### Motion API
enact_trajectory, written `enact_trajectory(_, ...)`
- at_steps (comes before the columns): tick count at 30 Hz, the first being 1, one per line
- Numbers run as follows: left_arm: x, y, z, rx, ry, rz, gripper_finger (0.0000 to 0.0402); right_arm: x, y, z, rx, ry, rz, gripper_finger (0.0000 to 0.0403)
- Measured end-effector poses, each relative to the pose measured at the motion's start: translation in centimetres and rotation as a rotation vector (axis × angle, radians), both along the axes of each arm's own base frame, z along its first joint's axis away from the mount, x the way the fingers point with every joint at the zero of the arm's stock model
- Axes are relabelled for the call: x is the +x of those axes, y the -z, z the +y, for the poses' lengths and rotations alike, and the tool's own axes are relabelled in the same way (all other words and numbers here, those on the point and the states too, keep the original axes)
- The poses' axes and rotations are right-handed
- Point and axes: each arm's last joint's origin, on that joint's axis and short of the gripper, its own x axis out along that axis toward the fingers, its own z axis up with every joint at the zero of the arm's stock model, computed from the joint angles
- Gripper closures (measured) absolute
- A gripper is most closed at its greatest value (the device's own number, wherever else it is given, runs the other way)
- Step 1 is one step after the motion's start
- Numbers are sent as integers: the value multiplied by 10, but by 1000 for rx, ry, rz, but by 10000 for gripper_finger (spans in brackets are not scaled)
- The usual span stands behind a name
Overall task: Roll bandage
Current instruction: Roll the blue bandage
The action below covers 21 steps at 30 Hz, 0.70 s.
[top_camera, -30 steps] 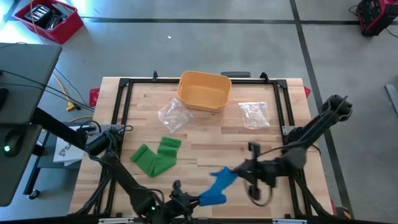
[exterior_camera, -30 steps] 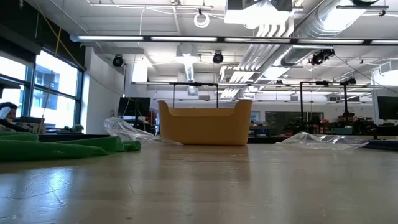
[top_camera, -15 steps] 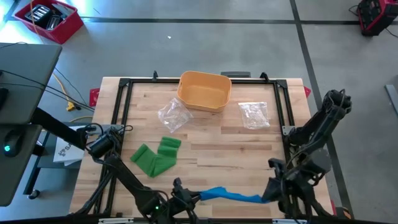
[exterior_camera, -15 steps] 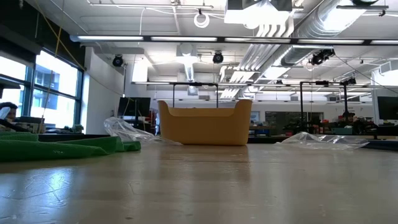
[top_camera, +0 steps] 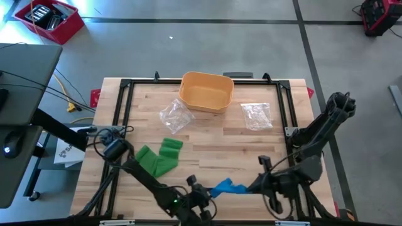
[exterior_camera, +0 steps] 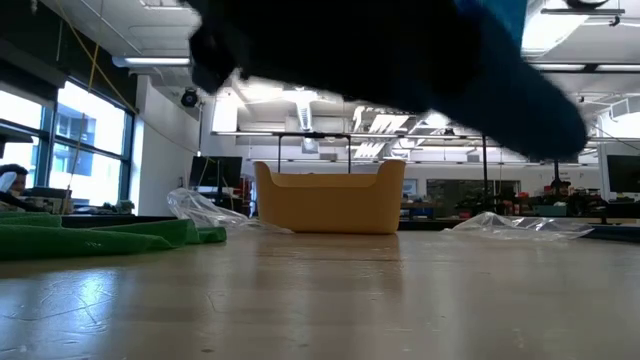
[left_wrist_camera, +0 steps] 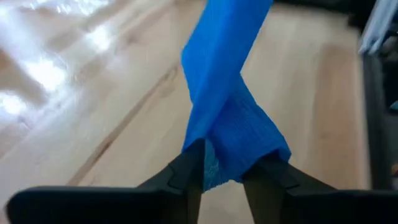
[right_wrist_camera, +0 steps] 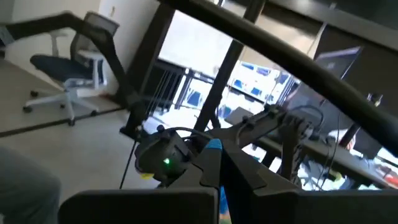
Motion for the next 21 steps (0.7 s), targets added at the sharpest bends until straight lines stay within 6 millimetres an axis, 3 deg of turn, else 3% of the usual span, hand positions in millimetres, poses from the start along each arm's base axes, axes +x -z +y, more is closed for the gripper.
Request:
enact_trajectory(8,13,30,12,-46,15,96,252,6,13,2,-7,34,73,403)
enact_trajectory(16,11,33,11,-40,27,129,224,6,19,2,-11,93,135,403)
enact_trajectory(21,11,31,3,-30,81,102,220,8,31,-4,-19,217,226,403)
